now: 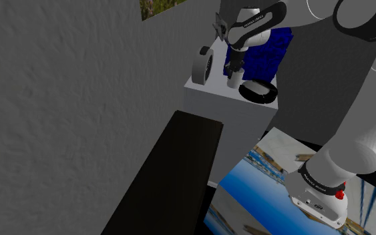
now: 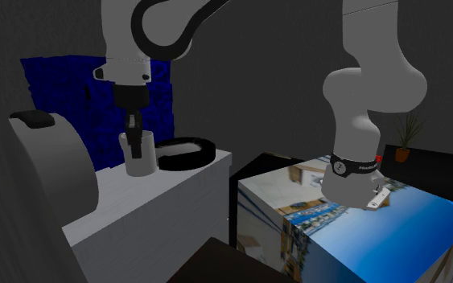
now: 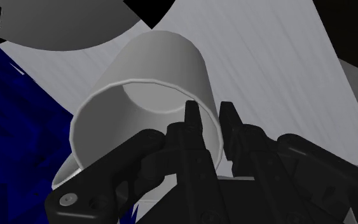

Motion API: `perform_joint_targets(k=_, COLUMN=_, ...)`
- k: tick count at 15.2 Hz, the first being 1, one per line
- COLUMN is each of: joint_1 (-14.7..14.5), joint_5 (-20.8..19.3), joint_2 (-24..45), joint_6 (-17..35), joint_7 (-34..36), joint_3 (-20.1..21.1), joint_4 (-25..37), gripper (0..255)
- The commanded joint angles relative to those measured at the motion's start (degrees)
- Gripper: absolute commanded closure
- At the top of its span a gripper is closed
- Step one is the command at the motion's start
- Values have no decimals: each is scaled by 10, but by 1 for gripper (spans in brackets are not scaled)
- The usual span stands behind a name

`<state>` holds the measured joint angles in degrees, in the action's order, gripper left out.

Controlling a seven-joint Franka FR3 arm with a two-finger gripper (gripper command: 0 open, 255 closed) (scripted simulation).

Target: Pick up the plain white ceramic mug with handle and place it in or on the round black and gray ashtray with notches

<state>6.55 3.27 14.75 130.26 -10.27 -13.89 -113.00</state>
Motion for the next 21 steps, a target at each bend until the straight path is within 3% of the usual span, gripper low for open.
perform_joint_targets(k=1, joint_1=0, joint_5=0, joint_2=0, joint_6=0, joint_7=0, joint_3=0, joint_4=0, gripper=255)
perform_joint_targets(k=7, joint_1=0, joint_5=0, joint_2=0, joint_6=0, joint_7=0, joint_3=0, joint_4=0, gripper=255)
perform_joint_targets(k=21, joint_1=-4, joint_5=-15, joint_2=-47, joint_6=-96, joint_7=9, joint_3=-4, joint_4=51, gripper=255)
